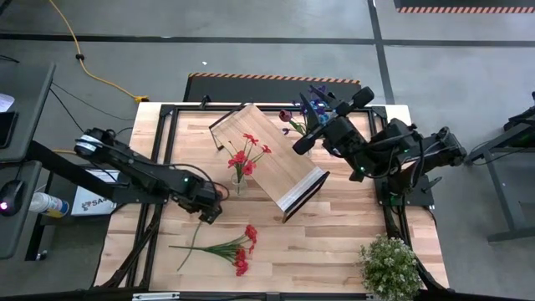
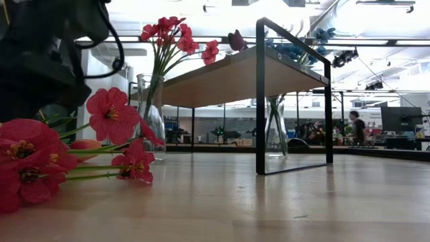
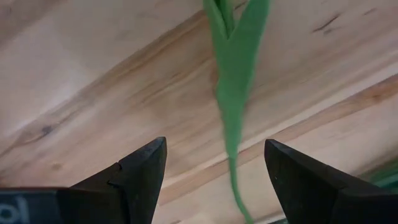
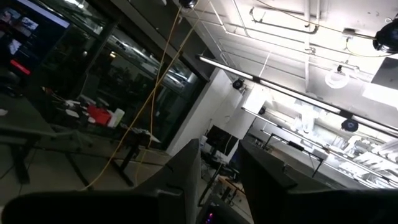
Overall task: Pick and place flowers into a vace then onto a shelf
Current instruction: Put the light orange flower into the bottom transparent vase
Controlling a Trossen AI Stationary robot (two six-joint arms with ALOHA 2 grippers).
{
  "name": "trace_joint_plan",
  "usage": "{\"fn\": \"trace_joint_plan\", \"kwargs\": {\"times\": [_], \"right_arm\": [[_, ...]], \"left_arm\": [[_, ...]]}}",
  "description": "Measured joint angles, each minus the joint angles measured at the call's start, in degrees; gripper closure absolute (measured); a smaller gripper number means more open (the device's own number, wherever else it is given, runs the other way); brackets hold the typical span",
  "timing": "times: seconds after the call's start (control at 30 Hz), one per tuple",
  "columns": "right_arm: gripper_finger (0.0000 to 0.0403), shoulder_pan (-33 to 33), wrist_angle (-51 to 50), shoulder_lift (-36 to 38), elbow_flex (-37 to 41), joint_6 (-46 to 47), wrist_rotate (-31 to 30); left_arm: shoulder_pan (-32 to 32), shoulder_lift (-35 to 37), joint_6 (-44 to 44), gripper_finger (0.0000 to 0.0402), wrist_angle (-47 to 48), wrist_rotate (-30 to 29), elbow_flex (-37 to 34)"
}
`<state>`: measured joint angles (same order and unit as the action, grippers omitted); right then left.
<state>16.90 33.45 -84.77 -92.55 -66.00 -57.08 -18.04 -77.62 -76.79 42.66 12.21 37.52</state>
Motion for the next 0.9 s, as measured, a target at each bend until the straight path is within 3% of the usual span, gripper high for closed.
{"fn": "trace_joint_plan", "kwargs": {"times": [0.3, 0.67, 0.9], "right_arm": [[0.0304, 0.01, -0.15, 0.00, 0.00, 0.04, -0.44], [0.0304, 0.01, -0.24, 0.00, 0.00, 0.84, 0.41], [0.0304, 0.01, -0.26, 0.00, 0.00, 1.68, 0.29]], "left_arm": [[-2.09, -4.61, -1.18, 0.0098, -4.61, 0.21, 0.17], [-7.92, -5.33, -7.86, 0.0098, -4.19, -5.20, 0.17], [-8.26, -5.40, -9.47, 0.0098, -4.07, -5.71, 0.13]]}}
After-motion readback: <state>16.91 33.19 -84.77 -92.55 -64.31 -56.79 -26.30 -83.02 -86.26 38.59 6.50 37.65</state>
